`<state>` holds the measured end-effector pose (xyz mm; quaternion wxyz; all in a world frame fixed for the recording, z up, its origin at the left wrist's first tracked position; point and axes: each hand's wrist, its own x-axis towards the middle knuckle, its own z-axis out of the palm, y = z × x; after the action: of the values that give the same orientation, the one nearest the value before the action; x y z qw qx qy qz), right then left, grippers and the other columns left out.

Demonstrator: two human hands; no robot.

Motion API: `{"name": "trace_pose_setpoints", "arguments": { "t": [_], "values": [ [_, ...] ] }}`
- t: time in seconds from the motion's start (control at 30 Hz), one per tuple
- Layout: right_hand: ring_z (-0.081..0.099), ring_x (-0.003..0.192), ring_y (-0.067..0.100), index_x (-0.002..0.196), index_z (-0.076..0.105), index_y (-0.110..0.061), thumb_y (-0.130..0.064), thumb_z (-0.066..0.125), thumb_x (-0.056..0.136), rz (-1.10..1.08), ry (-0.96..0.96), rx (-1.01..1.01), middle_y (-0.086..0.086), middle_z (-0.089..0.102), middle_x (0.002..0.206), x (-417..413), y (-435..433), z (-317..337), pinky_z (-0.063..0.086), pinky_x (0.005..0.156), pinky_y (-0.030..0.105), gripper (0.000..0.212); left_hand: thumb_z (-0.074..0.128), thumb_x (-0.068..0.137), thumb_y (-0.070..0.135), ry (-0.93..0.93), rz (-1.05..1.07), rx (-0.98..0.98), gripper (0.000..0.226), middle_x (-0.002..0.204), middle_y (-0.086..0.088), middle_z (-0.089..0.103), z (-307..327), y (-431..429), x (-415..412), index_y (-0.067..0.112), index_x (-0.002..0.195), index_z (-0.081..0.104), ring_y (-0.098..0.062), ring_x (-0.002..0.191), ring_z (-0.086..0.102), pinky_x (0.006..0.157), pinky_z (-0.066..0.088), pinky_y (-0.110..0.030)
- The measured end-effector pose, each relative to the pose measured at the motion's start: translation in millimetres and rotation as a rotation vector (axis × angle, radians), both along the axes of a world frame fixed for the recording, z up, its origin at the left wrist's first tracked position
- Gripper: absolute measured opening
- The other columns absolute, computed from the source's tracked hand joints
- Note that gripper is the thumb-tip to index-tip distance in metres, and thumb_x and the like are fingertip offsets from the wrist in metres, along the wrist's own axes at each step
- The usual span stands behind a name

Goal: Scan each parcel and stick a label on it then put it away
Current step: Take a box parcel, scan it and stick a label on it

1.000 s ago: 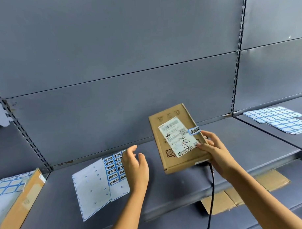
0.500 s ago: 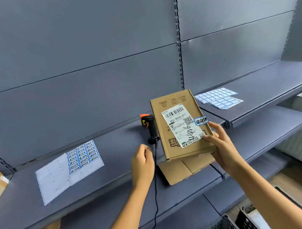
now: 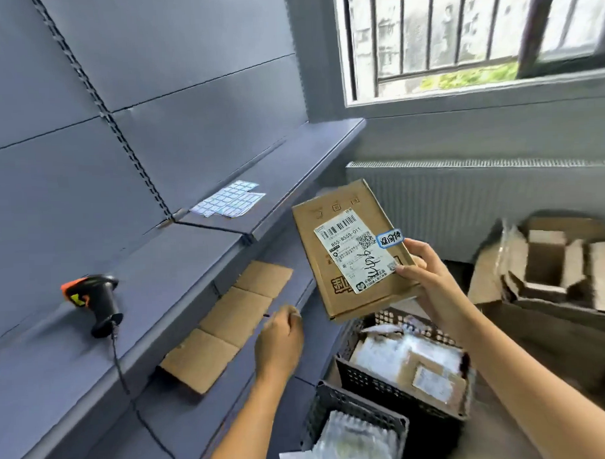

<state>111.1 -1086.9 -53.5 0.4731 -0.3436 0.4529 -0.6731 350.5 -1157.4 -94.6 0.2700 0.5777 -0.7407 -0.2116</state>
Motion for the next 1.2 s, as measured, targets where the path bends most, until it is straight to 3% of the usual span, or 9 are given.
{"name": "trace_pose_setpoints", "arguments": {
  "t": [0.13,0.33,0.47,0.67,0.83,0.93,1.03,1.13,1.2],
  "values": [
    [0.06,0.098,0.026,0.112,0.055,-0.032,-0.03,0.075,0.056,-0.155,-0.029,0.042,0.007,0.066,0.113,-31.6,52.2,-13.2,0.047,0.082,0.044,0.059,0.039,0.096,0.016,-0.006,-0.194,-0.008,0.022,0.067,0.0,0.047,-12.8,27.1,-42.1,0.015,0.075,0.046,-0.027,0.066,0.049,0.056,0.031,-0.034],
    [0.067,0.084,0.019,0.115,0.053,-0.028,-0.012,0.065,0.071,-0.258,-0.04,0.094,0.005,0.068,0.106,-70.5,121.0,-32.5,0.053,0.06,0.024,0.048,0.039,0.096,0.017,-0.083,-0.34,0.052,0.018,0.086,-0.008,0.059,-34.6,72.4,-101.3,0.011,0.084,0.05,-0.029,0.081,0.054,0.061,0.034,-0.034],
    [0.066,0.087,0.019,0.118,0.05,-0.028,-0.001,0.054,0.088,-0.283,-0.057,0.111,0.005,0.066,0.11,-109.4,145.9,-35.0,0.057,0.062,0.024,0.04,0.036,0.097,0.019,-0.125,-0.401,0.041,0.02,0.081,0.0,0.056,-33.4,90.3,-143.3,0.013,0.086,0.051,-0.021,0.074,0.051,0.061,0.034,-0.029],
    [0.066,0.087,0.019,0.115,0.051,-0.032,-0.007,0.06,0.083,-0.23,-0.026,0.095,0.003,0.067,0.108,-193.4,150.8,-40.0,0.056,0.061,0.024,0.041,0.035,0.097,0.02,-0.14,-0.362,0.04,0.02,0.074,0.003,0.052,-38.3,88.0,-221.4,0.015,0.08,0.046,-0.017,0.068,0.049,0.057,0.031,-0.028],
    [0.069,0.085,0.019,0.115,0.054,-0.034,-0.033,0.087,0.047,-0.14,0.013,0.112,0.001,0.07,0.107,-274.0,148.1,-39.1,0.057,0.06,0.025,0.076,0.035,0.097,0.022,-0.157,-0.322,0.063,0.023,0.08,-0.003,0.058,-45.3,89.2,-296.1,0.011,0.083,0.049,-0.021,0.073,0.054,0.065,0.045,-0.034],
    [0.068,0.081,0.015,0.113,0.052,-0.03,-0.01,0.07,0.073,-0.122,0.001,0.115,0.003,0.067,0.108,-306.2,128.4,-35.9,0.056,0.058,0.024,0.049,0.035,0.098,0.024,-0.174,-0.285,0.046,0.024,0.085,-0.004,0.06,-39.2,90.7,-324.0,0.01,0.087,0.051,-0.022,0.077,0.055,0.066,0.045,-0.034],
    [0.068,0.081,0.016,0.112,0.053,-0.029,-0.007,0.068,0.066,-0.08,-0.027,0.124,0.001,0.068,0.104,-319.7,102.8,-43.0,0.055,0.057,0.022,0.053,0.036,0.098,0.023,-0.171,-0.224,0.086,0.023,0.086,-0.005,0.061,-39.8,82.1,-330.1,0.01,0.087,0.051,-0.024,0.08,0.055,0.066,0.044,-0.034],
    [0.065,0.084,0.018,0.11,0.053,-0.029,0.001,0.06,0.08,-0.048,-0.044,0.148,0.003,0.065,0.107,-325.8,73.6,-52.9,0.054,0.057,0.02,0.043,0.034,0.097,0.022,-0.185,-0.154,0.096,0.024,0.086,-0.005,0.061,-42.7,59.2,-333.2,0.009,0.089,0.053,-0.024,0.079,0.056,0.062,0.041,-0.033],
    [0.066,0.085,0.018,0.111,0.054,-0.028,-0.002,0.068,0.073,-0.023,-0.036,0.158,0.003,0.066,0.108,-327.9,54.2,-61.3,0.054,0.058,0.02,0.049,0.035,0.097,0.022,-0.19,-0.114,0.111,0.024,0.082,-0.004,0.058,-44.9,43.6,-335.6,0.009,0.086,0.051,-0.022,0.074,0.053,0.055,0.034,-0.03]
  ]
}}
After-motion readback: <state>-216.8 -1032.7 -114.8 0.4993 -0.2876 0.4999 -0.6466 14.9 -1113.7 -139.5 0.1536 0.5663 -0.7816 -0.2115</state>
